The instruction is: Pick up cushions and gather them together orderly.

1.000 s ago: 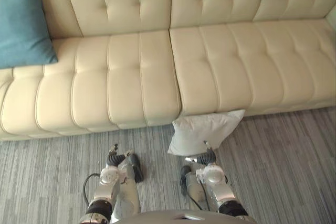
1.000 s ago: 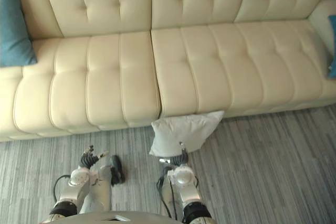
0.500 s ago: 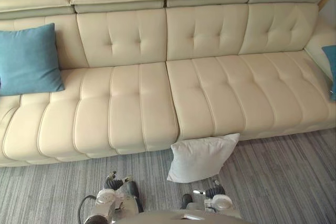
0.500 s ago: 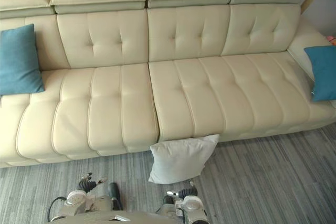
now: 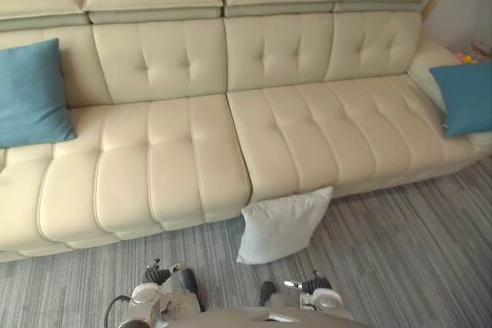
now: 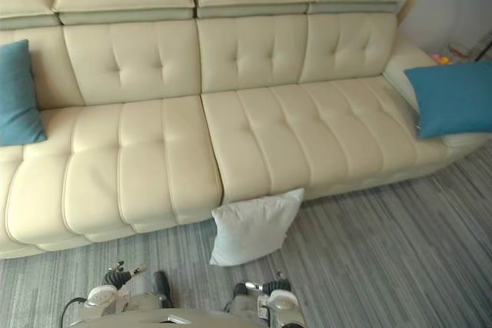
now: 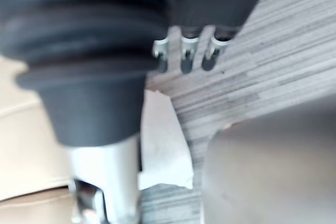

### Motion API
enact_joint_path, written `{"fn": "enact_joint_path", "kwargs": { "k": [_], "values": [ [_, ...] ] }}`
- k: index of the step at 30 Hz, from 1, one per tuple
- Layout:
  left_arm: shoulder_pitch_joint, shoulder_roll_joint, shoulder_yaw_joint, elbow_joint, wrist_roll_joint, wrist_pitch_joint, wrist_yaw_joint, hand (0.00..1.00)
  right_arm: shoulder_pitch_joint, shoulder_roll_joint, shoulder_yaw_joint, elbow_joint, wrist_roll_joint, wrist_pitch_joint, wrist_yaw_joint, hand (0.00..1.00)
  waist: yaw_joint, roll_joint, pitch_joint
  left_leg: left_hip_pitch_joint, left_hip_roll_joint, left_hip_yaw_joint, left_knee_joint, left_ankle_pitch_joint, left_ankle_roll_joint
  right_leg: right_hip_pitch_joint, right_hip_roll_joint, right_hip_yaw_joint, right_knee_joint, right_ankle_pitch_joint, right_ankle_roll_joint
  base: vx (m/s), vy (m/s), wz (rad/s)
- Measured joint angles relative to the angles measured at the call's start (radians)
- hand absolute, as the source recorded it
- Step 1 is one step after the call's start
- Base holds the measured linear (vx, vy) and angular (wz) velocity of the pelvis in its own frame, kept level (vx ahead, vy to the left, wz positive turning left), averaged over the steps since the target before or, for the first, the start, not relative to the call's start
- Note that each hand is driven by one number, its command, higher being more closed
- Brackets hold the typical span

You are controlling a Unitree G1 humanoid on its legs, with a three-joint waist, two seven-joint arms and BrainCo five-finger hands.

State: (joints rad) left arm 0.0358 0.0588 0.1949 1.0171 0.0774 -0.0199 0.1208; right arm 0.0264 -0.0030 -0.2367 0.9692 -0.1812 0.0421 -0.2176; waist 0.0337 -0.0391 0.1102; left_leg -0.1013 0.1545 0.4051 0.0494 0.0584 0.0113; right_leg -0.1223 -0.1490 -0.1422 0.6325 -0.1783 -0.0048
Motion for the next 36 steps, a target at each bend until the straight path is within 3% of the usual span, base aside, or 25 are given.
{"fn": "enact_joint_path", "kwargs": {
  "k": [2,3,4,7,10,11,12,13,14,15,16,17,18,19,20,21,24,31,34,36],
  "values": [
    [0.019,0.002,0.0,-0.025,-0.008,-0.001,0.002,0.0,0.001,0.0,0.003,0.006,0.0,-0.001,0.0,0.0,0.009,-0.013,-0.014,-0.005,-0.002,-0.003,-0.001,0.007,-0.015,0.042,-0.028,-0.003,0.073,-0.021,0.033,-0.11,-0.105,0.06],
    [0.02,0.004,0.002,-0.027,-0.014,-0.002,0.002,0.0,-0.014,-0.001,0.004,0.028,0.0,-0.004,0.0,0.0,0.02,-0.026,-0.029,-0.036,-0.009,0.004,-0.001,0.029,-0.021,0.073,-0.047,0.008,0.003,0.015,0.048,-0.1,-0.161,-0.23],
    [0.01,0.001,0.007,-0.024,-0.016,-0.002,0.003,0.0,-0.029,-0.006,0.009,0.033,0.0,0.001,0.0,0.0,0.03,-0.028,-0.044,-0.067,-0.006,0.004,-0.001,0.059,-0.027,0.09,-0.022,0.02,-0.11,-0.029,0.084,-0.1,-0.165,-0.36],
    [-0.009,-0.024,-0.007,-0.015,-0.016,-0.002,0.004,0.0,-0.063,-0.039,0.037,0.037,0.001,0.001,-0.002,0.0,0.045,0.032,-0.032,-0.132,0.005,-0.067,-0.005,0.111,-0.045,0.136,0.026,0.017,-0.326,-0.062,0.097,-0.15,-0.147,-0.5],
    [-0.018,-0.03,-0.045,0.001,-0.016,-0.001,0.004,0.0,-0.051,-0.045,0.038,0.038,0.02,0.003,-0.004,0.0,0.026,0.043,-0.015,-0.135,0.007,-0.085,-0.022,0.151,-0.049,0.181,0.037,-0.015,-0.42,-0.073,0.113,-0.19,-0.104,0.15],
    [-0.019,-0.043,-0.06,0.001,-0.016,-0.001,0.004,0.0,-0.036,-0.048,0.037,0.037,0.028,0.003,-0.004,0.0,0.018,0.072,-0.011,-0.133,0.021,-0.104,-0.036,0.18,-0.056,0.19,0.059,-0.041,-0.412,-0.075,0.109,-0.19,-0.058,0.31],
    [-0.019,-0.044,-0.066,-0.002,-0.016,-0.001,0.003,0.0,-0.034,-0.048,0.036,0.037,0.029,0.004,-0.005,0.0,0.017,0.074,-0.008,-0.134,0.026,-0.11,-0.037,0.181,-0.056,0.187,0.064,-0.047,-0.405,-0.076,0.107,-0.19,-0.049,0.27],
    [-0.019,-0.043,-0.072,-0.005,-0.016,-0.001,0.003,0.0,-0.032,-0.048,0.034,0.036,0.029,0.004,-0.005,0.0,0.016,0.076,-0.005,-0.137,0.031,-0.11,-0.036,0.157,-0.067,0.184,0.063,-0.055,-0.403,-0.076,0.107,-0.17,0.027,0.18],
    [-0.032,-0.035,-0.077,-0.019,-0.014,0.0,0.002,0.0,-0.031,-0.03,0.018,0.03,0.029,0.005,-0.005,0.0,0.015,0.036,0.011,-0.149,0.018,-0.103,-0.008,0.063,-0.101,0.173,0.03,-0.074,-0.404,-0.074,0.099,-0.18,0.055,0.1],
    [-0.041,-0.025,-0.074,-0.028,-0.014,-0.001,0.002,0.0,-0.032,-0.023,0.002,0.028,0.029,0.004,-0.006,0.0,0.019,0.02,0.02,-0.173,0.011,-0.107,0.116,0.035,-0.077,0.158,0.006,-0.071,-0.387,-0.073,0.1,-0.14,0.061,0.04],
    [-0.042,-0.025,-0.069,-0.028,-0.014,-0.002,0.001,0.0,-0.029,-0.024,-0.004,0.028,0.03,0.005,-0.007,0.0,0.019,0.02,0.02,-0.18,0.01,-0.112,0.188,0.024,-0.067,0.152,0.0,-0.065,-0.378,-0.072,0.101,-0.13,0.085,-0.19],
    [-0.037,-0.03,-0.065,-0.024,-0.013,0.0,0.002,0.0,-0.027,-0.029,-0.005,0.024,0.037,0.004,-0.008,0.0,0.015,0.025,0.019,-0.178,0.005,-0.14,0.334,-0.097,-0.054,0.144,-0.011,-0.048,-0.363,-0.072,0.105,-0.13,0.152,-0.38],
    [-0.032,-0.039,-0.055,-0.024,-0.011,0.0,0.002,0.0,-0.021,-0.027,-0.005,0.017,0.038,0.004,-0.007,0.0,0.012,0.036,0.018,-0.176,0.003,-0.185,0.407,-0.185,-0.075,0.132,-0.009,-0.021,-0.355,-0.067,0.119,-0.13,0.152,-0.44],
    [-0.031,-0.041,-0.053,-0.023,-0.009,0.0,0.002,0.0,-0.018,-0.024,-0.008,0.016,0.038,0.004,-0.007,0.0,0.011,0.04,0.017,-0.176,0.002,-0.204,0.412,-0.205,-0.08,0.127,-0.004,-0.009,-0.353,-0.064,0.125,-0.08,0.18,-0.55],
    [-0.028,-0.042,-0.048,-0.024,-0.005,0.0,-0.002,0.0,-0.018,-0.017,-0.022,0.014,0.038,0.004,-0.005,0.0,0.01,0.041,0.015,-0.17,-0.008,-0.206,0.403,-0.222,-0.077,0.115,-0.003,0.025,-0.348,-0.062,0.135,-0.07,0.189,-0.38],
    [-0.026,-0.027,-0.048,-0.024,-0.004,0.0,-0.003,0.0,-0.015,-0.002,-0.022,0.009,0.039,0.004,-0.003,0.0,-0.006,0.011,0.012,-0.16,-0.028,-0.185,0.375,-0.218,-0.069,0.109,-0.02,0.047,-0.359,-0.06,0.132,-0.09,0.224,-0.34],
    [-0.022,-0.021,-0.039,-0.025,-0.001,0.001,-0.003,0.0,-0.006,0.01,-0.022,0.003,0.039,0.004,-0.002,0.0,-0.006,0.002,0.004,-0.156,-0.028,-0.131,0.364,-0.227,-0.058,0.088,-0.026,0.1,-0.395,-0.016,0.12,-0.06,0.154,-0.47],
    [-0.019,-0.024,-0.038,-0.005,0.016,0.003,-0.004,0.0,0.0,0.014,-0.023,-0.01,0.039,0.004,-0.002,0.0,-0.013,0.0,-0.004,-0.095,-0.027,-0.073,0.315,-0.236,-0.052,0.079,-0.005,0.214,-0.469,0.043,0.095,-0.03,0.047,-0.57],
    [-0.021,-0.027,-0.038,0.002,0.017,0.004,-0.004,0.0,-0.016,0.012,-0.021,-0.01,0.04,0.004,-0.002,0.0,-0.009,0.007,-0.009,-0.087,0.004,-0.024,0.316,-0.249,-0.072,0.029,0.033,0.292,-0.468,0.076,0.098,0.03,-0.027,-0.83],
    [-0.026,-0.03,-0.037,0.008,0.017,0.005,-0.004,0.0,-0.022,0.012,-0.019,-0.007,0.052,0.004,-0.002,0.0,-0.003,0.013,-0.009,-0.081,0.021,-0.009,0.31,-0.254,-0.081,-0.002,0.057,0.283,-0.464,0.121,0.099,0.05,-0.018,-1.03]
  ]
}}
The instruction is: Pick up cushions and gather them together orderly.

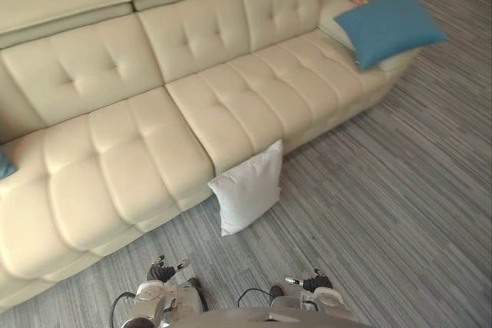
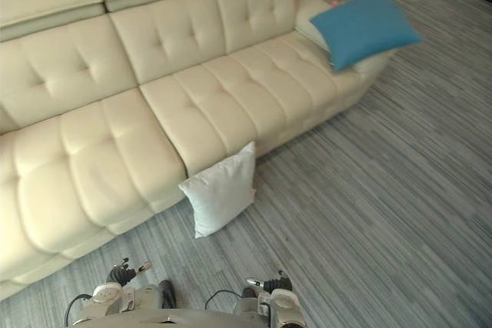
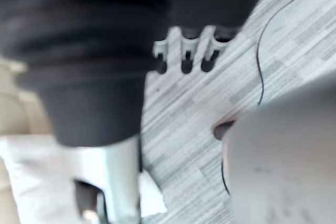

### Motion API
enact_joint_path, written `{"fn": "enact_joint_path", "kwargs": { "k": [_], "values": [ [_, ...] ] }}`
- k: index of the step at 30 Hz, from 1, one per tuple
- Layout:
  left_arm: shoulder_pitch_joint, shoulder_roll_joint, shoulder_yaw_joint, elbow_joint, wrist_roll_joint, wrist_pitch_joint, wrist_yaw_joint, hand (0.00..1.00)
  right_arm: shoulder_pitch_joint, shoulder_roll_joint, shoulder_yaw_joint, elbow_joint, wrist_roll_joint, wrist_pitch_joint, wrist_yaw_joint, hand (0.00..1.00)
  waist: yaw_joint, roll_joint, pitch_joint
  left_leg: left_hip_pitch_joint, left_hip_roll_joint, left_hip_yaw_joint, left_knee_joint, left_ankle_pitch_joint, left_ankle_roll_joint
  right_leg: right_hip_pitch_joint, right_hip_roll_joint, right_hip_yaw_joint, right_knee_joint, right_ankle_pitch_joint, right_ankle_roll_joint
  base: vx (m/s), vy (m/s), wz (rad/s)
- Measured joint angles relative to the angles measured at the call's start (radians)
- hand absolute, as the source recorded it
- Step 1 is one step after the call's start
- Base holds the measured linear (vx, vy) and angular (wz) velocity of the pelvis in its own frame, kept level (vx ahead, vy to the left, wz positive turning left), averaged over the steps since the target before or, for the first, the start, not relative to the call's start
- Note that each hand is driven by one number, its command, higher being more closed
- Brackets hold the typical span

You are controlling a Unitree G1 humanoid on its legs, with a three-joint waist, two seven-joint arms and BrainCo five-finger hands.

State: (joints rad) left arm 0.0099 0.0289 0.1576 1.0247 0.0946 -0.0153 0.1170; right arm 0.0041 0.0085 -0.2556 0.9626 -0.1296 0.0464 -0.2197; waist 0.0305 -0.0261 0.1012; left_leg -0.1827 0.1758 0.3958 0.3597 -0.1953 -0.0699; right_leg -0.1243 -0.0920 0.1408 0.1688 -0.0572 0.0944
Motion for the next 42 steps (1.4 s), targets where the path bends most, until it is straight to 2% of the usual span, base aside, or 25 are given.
{"fn": "enact_joint_path", "kwargs": {
  "k": [1,2,4,6,9,11,12,14,16,17,19,20,21,24,25,26,27,29,31,33,35,36,38,39,42],
  "values": [
    [-0.002,-0.001,0.0,0.003,0.0,0.0,0.0,0.0,-0.007,0.0,0.004,0.001,0.007,0.0,0.0,0.0,0.003,0.005,0.001,0.008,0.009,0.012,-0.011,0.0,-0.001,-0.013,0.01,-0.025,0.0,0.022,-0.007,0.07,-0.009,-1.33],
    [-0.005,-0.001,0.0,0.013,0.0,0.002,0.0,0.0,-0.02,-0.001,0.016,0.001,0.008,0.0,0.0,0.0,0.005,0.012,0.005,0.032,0.023,0.05,-0.032,0.011,0.01,-0.024,0.015,-0.103,-0.005,0.049,-0.027,0.09,-0.01,-1.3],
    [-0.006,-0.002,-0.001,0.021,-0.001,0.005,-0.001,0.0,-0.024,-0.017,0.019,0.006,0.008,-0.002,0.0,0.0,-0.005,0.029,0.005,0.063,0.046,0.119,-0.052,0.017,0.016,-0.036,0.003,-0.278,-0.008,0.067,-0.055,0.09,-0.027,-1.08],
    [-0.006,-0.012,-0.008,0.025,-0.002,0.005,-0.001,0.0,-0.026,-0.046,0.018,0.038,0.007,-0.001,0.0,0.0,-0.005,0.049,0.01,0.102,0.048,0.185,-0.073,0.021,0.013,-0.029,-0.038,-0.507,-0.003,0.055,-0.081,0.08,-0.041,-0.79],
    [0.004,-0.008,-0.03,0.031,-0.001,0.007,-0.001,0.0,-0.02,-0.077,0.016,0.046,0.007,-0.001,0.0,0.0,-0.011,0.071,0.01,0.138,0.032,0.17,-0.105,0.03,-0.001,-0.027,-0.018,-0.475,-0.005,0.056,-0.072,0.06,-0.047,-0.44],
    [0.007,-0.007,-0.041,0.033,-0.001,0.007,-0.001,0.0,-0.019,-0.091,0.017,0.049,0.007,-0.003,0.0,0.0,-0.012,0.081,0.015,0.148,0.046,0.153,-0.088,0.026,-0.008,-0.021,-0.006,-0.451,-0.004,0.047,-0.066,0.03,-0.088,-0.32],
    [0.007,-0.006,-0.044,0.029,-0.001,0.007,-0.004,0.0,-0.02,-0.097,0.017,0.05,0.007,-0.003,0.0,0.0,-0.01,0.084,0.02,0.138,0.068,0.148,-0.026,0.014,-0.024,-0.017,-0.004,-0.44,0.001,0.024,-0.072,-0.02,-0.031,-0.21],
    [0.007,-0.006,-0.045,0.016,-0.002,0.005,-0.014,0.0,-0.018,-0.099,0.016,0.056,0.008,-0.003,-0.001,0.0,-0.002,0.08,0.025,0.105,0.106,0.126,0.107,0.012,-0.028,-0.015,-0.004,-0.421,0.021,0.004,-0.068,-0.05,-0.013,-0.33],
    [0.007,-0.01,-0.045,0.007,-0.002,0.005,-0.016,0.0,-0.013,-0.099,0.015,0.045,0.011,-0.003,-0.002,0.0,0.003,0.094,0.032,0.075,0.15,0.083,0.25,0.015,-0.023,-0.007,0.009,-0.397,0.055,-0.018,-0.07,-0.01,-0.016,-0.46],
    [0.007,-0.012,-0.045,0.005,-0.002,0.005,-0.016,0.0,-0.007,-0.098,0.015,0.025,0.016,-0.004,-0.003,0.0,0.0,0.103,0.036,0.054,0.166,0.039,0.324,0.027,-0.006,-0.005,0.016,-0.383,0.079,-0.032,-0.073,0.02,0.002,-0.35],
    [0.008,-0.012,-0.044,-0.007,-0.005,0.004,-0.016,0.0,0.003,-0.094,0.015,0.001,0.018,-0.002,-0.003,0.0,0.002,0.095,0.042,0.001,0.17,-0.029,0.429,0.077,0.011,-0.006,0.018,-0.355,0.095,-0.042,-0.075,0.04,0.021,-0.35],
    [0.007,-0.018,-0.04,-0.016,-0.007,0.001,-0.016,0.0,-0.002,-0.088,0.015,-0.005,0.02,-0.002,-0.006,0.0,0.01,0.09,0.047,-0.037,0.127,-0.091,0.422,-0.002,-0.002,-0.004,0.005,-0.324,0.095,-0.044,-0.078,0.08,0.107,-0.42],
    [0.007,-0.022,-0.04,-0.023,-0.007,0.001,-0.016,0.0,-0.003,-0.088,0.011,-0.005,0.021,-0.001,-0.008,0.0,0.012,0.089,0.048,-0.045,0.074,-0.117,0.356,-0.053,0.005,-0.006,-0.009,-0.308,0.095,-0.043,-0.078,0.08,0.132,-0.36],
    [0.014,-0.034,-0.024,-0.037,-0.007,0.0,-0.016,0.0,-0.003,-0.081,0.016,-0.006,0.023,0.0,-0.008,0.0,0.028,0.093,0.05,-0.043,0.009,-0.127,0.185,-0.062,0.009,-0.011,-0.009,-0.267,0.1,-0.052,-0.065,0.04,0.147,-0.42],
    [0.017,-0.041,-0.013,-0.043,-0.006,0.0,-0.016,0.0,-0.004,-0.076,0.019,-0.009,0.025,0.0,-0.009,0.0,0.032,0.105,0.049,-0.031,0.001,-0.138,0.088,-0.044,0.014,-0.025,0.008,-0.255,0.113,-0.058,-0.052,0.03,0.206,-0.67],
    [0.015,-0.046,0.007,-0.051,-0.014,-0.001,-0.018,0.0,-0.002,-0.068,0.019,-0.01,0.026,0.0,-0.009,0.0,0.041,0.096,0.056,-0.013,-0.013,-0.12,0.082,-0.05,0.032,-0.025,0.01,-0.229,0.109,-0.058,-0.042,0.09,0.267,-0.67],
    [0.016,-0.044,0.012,-0.051,-0.012,0.001,-0.018,0.0,-0.003,-0.052,0.018,-0.02,0.026,-0.001,-0.009,0.0,0.039,0.081,0.055,-0.003,-0.031,-0.107,0.056,-0.066,0.033,-0.011,-0.004,-0.228,0.075,-0.041,-0.039,0.16,0.235,-0.54],
    [0.016,-0.033,0.031,-0.053,-0.013,-0.001,-0.017,0.0,0.005,-0.034,0.018,-0.026,0.026,-0.001,-0.009,0.0,0.043,0.052,0.053,0.014,-0.054,-0.075,0.035,-0.071,0.04,-0.014,-0.024,-0.2,0.061,-0.018,-0.024,0.17,0.165,-0.31],
    [0.018,-0.034,0.038,-0.051,-0.013,0.002,-0.016,0.0,0.009,-0.033,0.02,-0.026,0.026,-0.001,-0.009,0.0,0.047,0.042,0.047,0.043,-0.06,-0.034,0.023,-0.075,0.039,-0.005,-0.033,-0.178,0.055,-0.016,-0.015,0.19,0.139,-0.48],
    [0.022,-0.028,0.037,-0.05,-0.013,0.004,-0.017,0.0,0.009,-0.034,0.026,-0.027,0.025,-0.003,-0.007,0.0,0.057,0.047,0.044,0.102,-0.071,0.019,0.005,-0.103,0.036,-0.015,-0.049,-0.178,0.108,-0.03,0.005,0.27,0.135,-0.71],
    [0.021,-0.029,0.035,-0.041,-0.013,0.005,-0.017,0.0,0.009,-0.035,0.027,-0.044,0.023,-0.005,-0.006,0.0,0.056,0.053,0.043,0.131,-0.086,0.022,0.009,-0.094,0.053,-0.063,-0.065,-0.179,0.232,-0.053,0.03,0.24,0.075,-0.45],
    [0.021,-0.028,0.017,-0.03,-0.013,0.006,-0.016,0.0,0.008,-0.039,0.026,-0.044,0.022,-0.013,-0.004,0.0,0.049,0.059,0.041,0.164,-0.095,0.014,0.021,-0.09,0.06,-0.106,-0.079,-0.182,0.369,-0.057,0.031,0.26,0.049,-0.37],
    [0.021,-0.024,0.006,-0.028,-0.013,0.009,-0.016,0.0,0.013,-0.046,0.024,-0.043,0.023,-0.017,-0.004,0.0,0.041,0.058,0.041,0.206,-0.107,-0.013,0.013,-0.101,0.075,-0.124,-0.102,-0.197,0.499,-0.05,0.028,0.26,0.003,0.02],
    [0.022,-0.028,-0.004,-0.026,-0.013,0.013,-0.015,0.0,0.011,-0.058,0.023,-0.044,0.024,-0.021,-0.002,0.0,0.023,0.064,0.042,0.257,-0.112,-0.054,-0.013,-0.118,0.082,-0.165,-0.117,-0.23,0.609,-0.078,0.005,0.3,-0.023,0.32],
    [0.011,-0.025,-0.006,-0.021,-0.013,0.016,-0.014,0.0,0.007,-0.046,0.042,-0.046,0.023,-0.022,-0.001,0.0,0.016,0.05,0.042,0.288,-0.1,-0.089,-0.04,-0.13,0.076,-0.217,-0.094,-0.292,0.601,-0.193,-0.024,0.24,-0.098,0.36]
  ]
}}
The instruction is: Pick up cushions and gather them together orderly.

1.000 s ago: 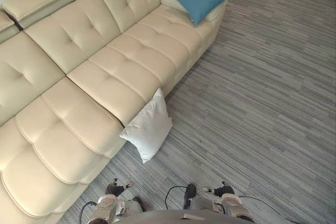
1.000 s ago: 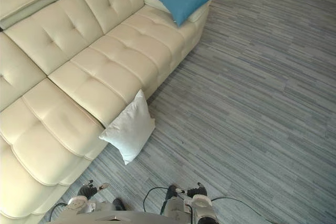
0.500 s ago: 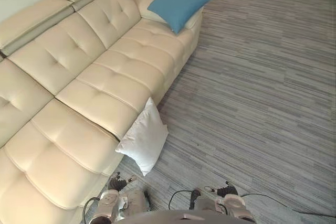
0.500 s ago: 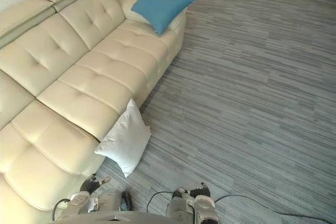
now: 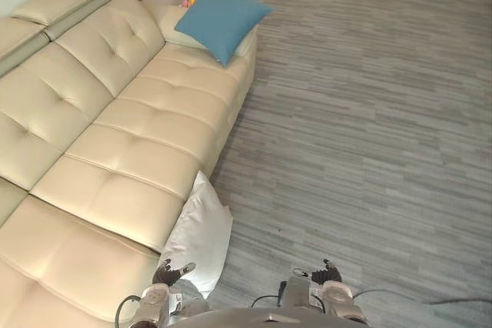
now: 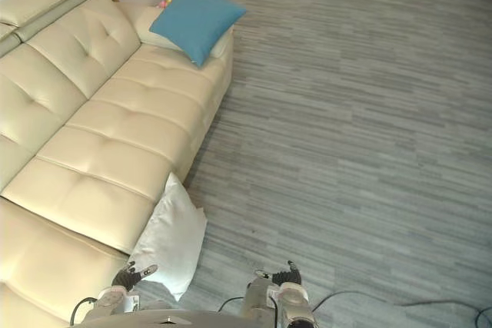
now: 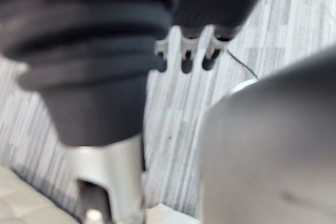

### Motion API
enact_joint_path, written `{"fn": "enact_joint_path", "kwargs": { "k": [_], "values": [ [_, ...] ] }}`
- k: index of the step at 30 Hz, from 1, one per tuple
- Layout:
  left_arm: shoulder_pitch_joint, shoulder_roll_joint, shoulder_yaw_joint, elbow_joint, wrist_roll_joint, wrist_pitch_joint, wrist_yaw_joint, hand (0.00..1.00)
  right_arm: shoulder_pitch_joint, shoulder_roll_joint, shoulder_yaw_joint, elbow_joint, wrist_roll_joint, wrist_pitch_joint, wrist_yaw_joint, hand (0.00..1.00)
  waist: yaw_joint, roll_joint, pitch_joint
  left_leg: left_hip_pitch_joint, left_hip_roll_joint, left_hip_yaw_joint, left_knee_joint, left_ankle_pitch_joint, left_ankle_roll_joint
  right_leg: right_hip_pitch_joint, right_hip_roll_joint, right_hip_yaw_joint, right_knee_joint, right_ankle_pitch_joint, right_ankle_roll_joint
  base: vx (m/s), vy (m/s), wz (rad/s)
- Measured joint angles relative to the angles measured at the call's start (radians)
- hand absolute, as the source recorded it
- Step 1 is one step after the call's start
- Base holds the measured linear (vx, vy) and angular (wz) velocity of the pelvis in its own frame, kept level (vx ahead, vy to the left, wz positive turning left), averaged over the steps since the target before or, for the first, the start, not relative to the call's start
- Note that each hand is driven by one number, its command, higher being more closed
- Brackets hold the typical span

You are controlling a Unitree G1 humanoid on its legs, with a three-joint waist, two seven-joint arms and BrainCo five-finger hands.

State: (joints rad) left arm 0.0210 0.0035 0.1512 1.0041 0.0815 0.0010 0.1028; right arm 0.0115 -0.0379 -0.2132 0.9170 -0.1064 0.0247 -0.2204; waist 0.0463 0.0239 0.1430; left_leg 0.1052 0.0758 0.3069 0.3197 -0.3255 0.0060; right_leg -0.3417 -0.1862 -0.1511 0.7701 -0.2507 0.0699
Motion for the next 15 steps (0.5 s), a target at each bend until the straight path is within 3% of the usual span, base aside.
{"fn": "enact_joint_path", "kwargs": {
  "k": [2,3,4,5,6,8,11,13,15],
  "values": [
    [0.0,-0.004,0.001,0.009,0.0,0.0,0.0,0.0,-0.018,-0.001,-0.001,0.0,0.001,0.001,0.0,0.0,-0.006,0.007,0.005,0.024,0.027,-0.025,-0.027,-0.01,-0.017,-0.051,0.052,-0.011,-0.075,-0.006,-0.016,0.28,-0.205,0.35],
    [-0.001,-0.005,0.001,0.011,0.0,0.001,0.001,0.0,-0.022,0.0,0.0,-0.005,0.001,0.0,0.0,0.0,-0.014,0.011,0.008,0.039,0.041,-0.045,-0.033,-0.013,-0.029,-0.066,0.083,0.017,-0.165,0.023,-0.02,0.33,-0.272,0.54],
    [0.001,-0.003,0.001,0.012,0.0,0.001,0.001,0.0,-0.019,0.001,0.0,-0.007,0.002,0.001,-0.001,0.0,-0.019,0.004,0.008,0.057,0.044,-0.071,-0.046,-0.019,-0.047,-0.063,0.103,0.071,-0.281,0.083,-0.018,0.42,-0.364,0.78],
    [0.005,0.001,0.004,0.017,0.0,0.0,0.001,0.0,-0.015,0.001,-0.004,-0.006,0.004,0.0,0.0,0.0,-0.023,-0.013,0.008,0.072,0.045,-0.111,-0.048,-0.033,-0.077,-0.034,0.111,0.102,-0.349,0.234,-0.01,0.35,-0.293,0.68],
    [-0.009,-0.018,0.009,0.035,0.001,0.0,0.0,0.0,-0.025,-0.014,-0.019,-0.001,0.002,0.002,-0.001,0.0,-0.013,0.03,0.015,0.077,0.07,-0.149,-0.055,-0.033,-0.081,-0.021,0.125,0.075,-0.319,0.199,-0.022,0.36,-0.333,0.61],
    [-0.012,-0.031,0.026,0.03,0.005,-0.003,0.001,0.0,-0.029,-0.018,-0.054,0.0,0.007,0.004,0.0,0.0,-0.01,0.021,0.024,0.079,0.06,-0.203,-0.075,0.014,-0.09,-0.052,0.105,0.065,-0.214,0.113,-0.034,0.24,-0.231,0.45],
    [-0.01,-0.05,0.049,0.031,0.001,-0.003,0.005,0.0,-0.026,-0.019,-0.068,0.006,0.008,0.005,-0.001,0.0,-0.019,0.039,0.012,0.085,0.1,-0.283,-0.08,0.051,-0.108,-0.011,0.094,-0.024,-0.178,0.029,-0.057,0.23,-0.209,0.64],
    [-0.01,-0.054,0.065,0.028,-0.002,-0.004,0.006,0.0,-0.025,-0.012,-0.076,0.016,0.01,0.006,-0.001,0.0,-0.016,0.049,0.005,0.075,0.128,-0.308,-0.066,0.074,-0.116,0.034,0.103,-0.066,-0.207,0.023,-0.062,0.23,-0.198,0.74],
    [-0.01,-0.052,0.074,0.023,-0.003,-0.004,0.008,0.0,-0.023,-0.007,-0.084,0.042,0.023,0.005,0.0,0.0,-0.016,0.041,-0.002,0.033,0.151,-0.331,-0.018,0.104,-0.138,0.084,0.104,-0.116,-0.251,0.024,-0.064,0.19,-0.141,0.81]
  ]
}}
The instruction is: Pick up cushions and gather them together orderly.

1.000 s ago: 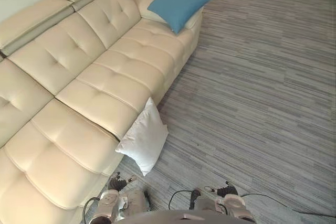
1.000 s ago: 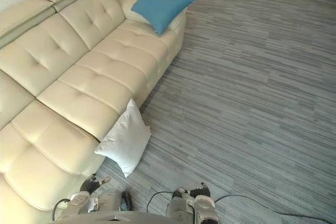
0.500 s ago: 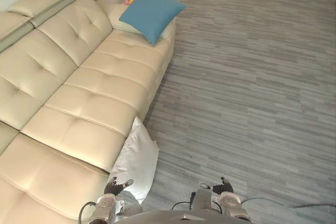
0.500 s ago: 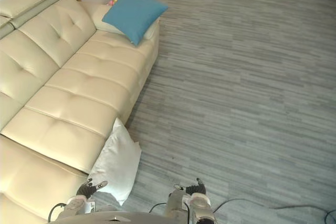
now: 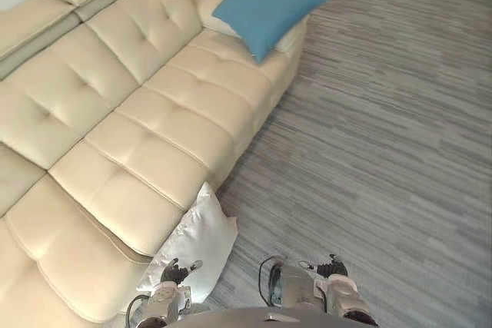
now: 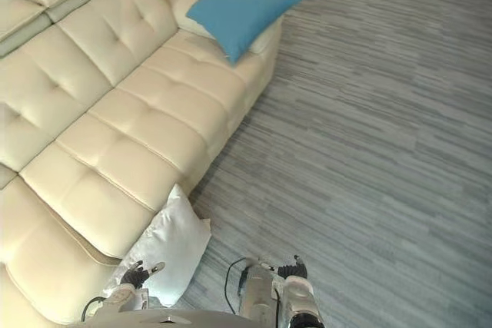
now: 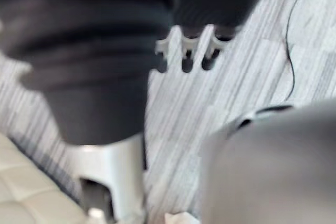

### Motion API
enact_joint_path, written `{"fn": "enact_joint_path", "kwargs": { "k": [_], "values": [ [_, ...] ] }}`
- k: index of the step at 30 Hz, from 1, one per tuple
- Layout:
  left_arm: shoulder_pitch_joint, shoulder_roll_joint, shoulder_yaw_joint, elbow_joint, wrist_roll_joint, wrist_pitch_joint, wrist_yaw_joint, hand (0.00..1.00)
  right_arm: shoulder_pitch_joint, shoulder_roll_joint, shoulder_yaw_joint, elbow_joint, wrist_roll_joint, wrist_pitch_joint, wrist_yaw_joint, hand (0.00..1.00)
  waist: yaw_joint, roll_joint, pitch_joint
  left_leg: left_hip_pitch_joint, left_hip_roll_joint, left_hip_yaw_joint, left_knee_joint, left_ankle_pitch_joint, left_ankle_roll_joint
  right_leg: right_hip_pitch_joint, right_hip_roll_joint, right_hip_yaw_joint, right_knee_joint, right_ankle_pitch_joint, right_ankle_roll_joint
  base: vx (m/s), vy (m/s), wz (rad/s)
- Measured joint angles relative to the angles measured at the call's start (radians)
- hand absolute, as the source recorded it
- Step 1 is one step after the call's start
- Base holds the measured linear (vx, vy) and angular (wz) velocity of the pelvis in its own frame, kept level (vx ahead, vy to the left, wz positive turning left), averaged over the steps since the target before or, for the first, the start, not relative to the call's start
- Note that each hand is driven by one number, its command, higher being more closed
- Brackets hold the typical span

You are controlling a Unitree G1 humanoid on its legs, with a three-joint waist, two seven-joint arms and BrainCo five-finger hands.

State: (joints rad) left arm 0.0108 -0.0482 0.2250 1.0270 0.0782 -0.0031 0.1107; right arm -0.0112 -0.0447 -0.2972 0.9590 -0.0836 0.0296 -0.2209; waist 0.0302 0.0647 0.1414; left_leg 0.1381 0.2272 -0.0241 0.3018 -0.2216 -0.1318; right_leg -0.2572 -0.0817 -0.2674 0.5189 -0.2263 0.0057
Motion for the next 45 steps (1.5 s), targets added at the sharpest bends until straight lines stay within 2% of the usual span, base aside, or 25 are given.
{"fn": "enact_joint_path", "kwargs": {
  "k": [4,7,10,12,14,20,24,28,29,30,31,32,33,35,37,38,41,43,45],
  "values": [
    [0.004,0.0,-0.004,-0.018,-0.023,0.0,0.008,0.0,0.019,-0.002,-0.002,0.003,0.009,0.002,-0.001,0.0,0.003,-0.004,-0.008,-0.062,0.02,0.008,0.114,0.021,-0.032,0.084,-0.015,-0.042,-0.041,0.0,0.0,0.1,0.0,0.79],
    [0.015,0.02,-0.038,-0.023,-0.035,0.001,0.009,0.0,0.039,0.01,-0.028,0.005,0.018,0.002,-0.001,0.0,0.0,-0.023,-0.032,-0.092,0.031,0.099,0.131,0.045,-0.047,0.141,-0.042,-0.084,-0.091,0.007,0.008,0.05,0.057,0.81],
    [0.015,0.034,-0.081,-0.019,-0.034,0.001,0.007,0.0,0.051,0.015,-0.041,0.013,0.02,0.0,-0.001,0.0,-0.008,-0.03,-0.043,-0.116,0.03,0.178,0.091,0.079,-0.054,0.191,-0.064,-0.142,-0.167,0.058,0.016,0.03,0.114,0.91],
    [0.015,0.051,-0.124,-0.003,-0.031,0.002,0.007,0.0,0.043,0.012,-0.041,0.045,0.021,-0.004,0.0,0.0,-0.015,-0.037,-0.062,-0.13,0.018,0.248,0.023,0.113,-0.048,0.198,-0.077,-0.168,-0.22,0.105,0.024,0.01,0.148,0.85],
    [0.016,0.067,-0.152,0.014,-0.02,0.002,0.006,0.0,0.044,0.012,-0.042,0.048,0.039,-0.004,0.0,0.0,-0.027,-0.039,-0.063,-0.115,0.006,0.3,-0.042,0.138,-0.026,0.227,-0.08,-0.188,-0.271,0.141,0.025,0.04,0.151,0.77],
    [0.045,0.096,-0.154,0.017,-0.007,0.002,0.006,0.0,0.045,0.014,-0.037,0.08,0.038,-0.003,0.0,0.0,-0.02,-0.058,-0.081,-0.048,-0.011,0.301,-0.144,0.143,-0.02,0.291,-0.085,-0.181,-0.3,0.19,0.032,0.03,0.148,0.34],
    [0.044,0.1,-0.135,0.025,-0.007,0.002,0.006,0.0,0.043,0.017,-0.018,0.08,0.038,-0.002,0.0,0.0,-0.019,-0.072,-0.077,-0.047,-0.016,0.302,-0.152,0.143,-0.02,0.275,-0.097,-0.165,-0.253,0.213,0.034,-0.05,0.069,0.05],
    [0.045,0.099,-0.117,0.025,-0.007,0.001,0.006,0.0,0.04,0.018,0.001,0.061,0.037,-0.004,0.0,0.0,-0.03,-0.085,-0.061,-0.025,-0.051,0.267,-0.166,0.155,0.005,0.215,-0.174,-0.134,-0.007,0.215,0.031,-0.09,0.056,0.54],
    [0.044,0.093,-0.114,0.023,-0.007,0.001,0.007,0.0,0.045,0.022,0.001,0.042,0.037,-0.004,0.001,0.0,-0.034,-0.072,-0.053,-0.021,-0.05,0.245,-0.172,0.145,0.023,0.173,-0.175,-0.075,0.07,0.204,0.025,-0.05,-0.028,1.01],
    [0.04,0.1,-0.092,0.024,-0.008,0.001,0.01,0.0,0.043,0.038,0.006,0.037,0.037,-0.005,0.004,0.0,-0.035,-0.081,-0.049,-0.037,-0.037,0.204,-0.173,0.105,0.021,0.146,-0.116,0.049,0.064,0.071,0.054,-0.06,-0.06,0.94],
    [0.036,0.105,-0.083,0.023,-0.009,0.001,0.01,0.0,0.04,0.045,0.011,0.037,0.037,-0.005,0.004,0.0,-0.033,-0.097,-0.041,-0.043,-0.046,0.192,-0.171,0.104,0.02,0.144,-0.102,0.084,0.037,0.053,0.052,-0.1,-0.136,0.91],
    [0.025,0.114,-0.068,0.022,-0.009,0.001,0.011,0.0,0.039,0.058,0.019,0.038,0.037,-0.004,0.003,0.0,-0.027,-0.131,-0.03,-0.067,-0.069,0.171,-0.161,0.1,0.017,0.144,-0.077,0.139,-0.055,0.056,0.044,-0.17,-0.173,0.75],
    [0.016,0.117,-0.052,0.02,-0.009,0.0,0.01,0.0,0.036,0.067,0.017,0.04,0.037,-0.001,0.002,0.0,-0.02,-0.154,-0.027,-0.106,-0.101,0.144,-0.149,0.081,0.018,0.18,-0.091,0.154,-0.143,-0.012,0.083,-0.17,-0.186,0.73],
    [0.007,0.096,-0.028,0.018,-0.009,0.0,0.014,0.0,0.023,0.058,0.01,0.037,0.037,0.0,0.002,0.0,-0.026,-0.135,-0.018,-0.135,-0.098,0.111,-0.123,0.08,0.03,0.155,-0.09,0.138,-0.138,-0.024,0.097,-0.12,-0.125,0.38],
    [0.003,0.068,-0.028,0.021,-0.01,0.0,0.015,0.0,0.014,0.031,0.002,0.035,0.037,0.0,0.002,0.0,-0.028,-0.094,-0.014,-0.146,-0.102,0.08,-0.144,0.101,0.003,0.157,-0.086,0.113,-0.131,-0.03,0.097,-0.03,-0.087,0.34],
    [0.002,0.062,-0.023,0.024,-0.01,0.0,0.015,0.0,0.015,0.032,-0.005,0.036,0.038,0.002,0.002,0.0,-0.026,-0.09,-0.016,-0.139,-0.104,0.065,-0.163,0.11,0.001,0.166,-0.088,0.097,-0.132,-0.036,0.099,0.04,-0.044,0.44],
    [0.002,0.066,0.005,0.021,-0.011,0.0,0.015,0.0,0.019,0.045,-0.022,0.038,0.037,0.002,0.002,0.0,-0.026,-0.096,-0.018,-0.143,-0.099,0.01,-0.16,0.119,-0.012,0.21,-0.087,0.032,-0.144,-0.048,0.097,0.11,-0.066,0.61],
    [0.01,0.074,0.012,0.002,-0.015,0.0,0.016,0.0,0.031,0.058,-0.021,0.038,0.037,0.002,0.002,0.0,-0.023,-0.116,-0.018,-0.21,-0.089,0.002,-0.06,0.118,-0.015,0.242,-0.082,-0.009,-0.163,-0.04,0.092,0.18,-0.057,0.63],
    [0.012,0.078,0.012,-0.035,-0.031,0.0,0.016,0.0,0.032,0.064,-0.022,0.037,0.037,0.004,0.002,0.0,-0.014,-0.119,-0.015,-0.305,-0.046,0.081,0.109,0.102,0.002,0.27,-0.05,-0.021,-0.175,-0.007,0.073,0.16,-0.013,0.69]
  ]
}}
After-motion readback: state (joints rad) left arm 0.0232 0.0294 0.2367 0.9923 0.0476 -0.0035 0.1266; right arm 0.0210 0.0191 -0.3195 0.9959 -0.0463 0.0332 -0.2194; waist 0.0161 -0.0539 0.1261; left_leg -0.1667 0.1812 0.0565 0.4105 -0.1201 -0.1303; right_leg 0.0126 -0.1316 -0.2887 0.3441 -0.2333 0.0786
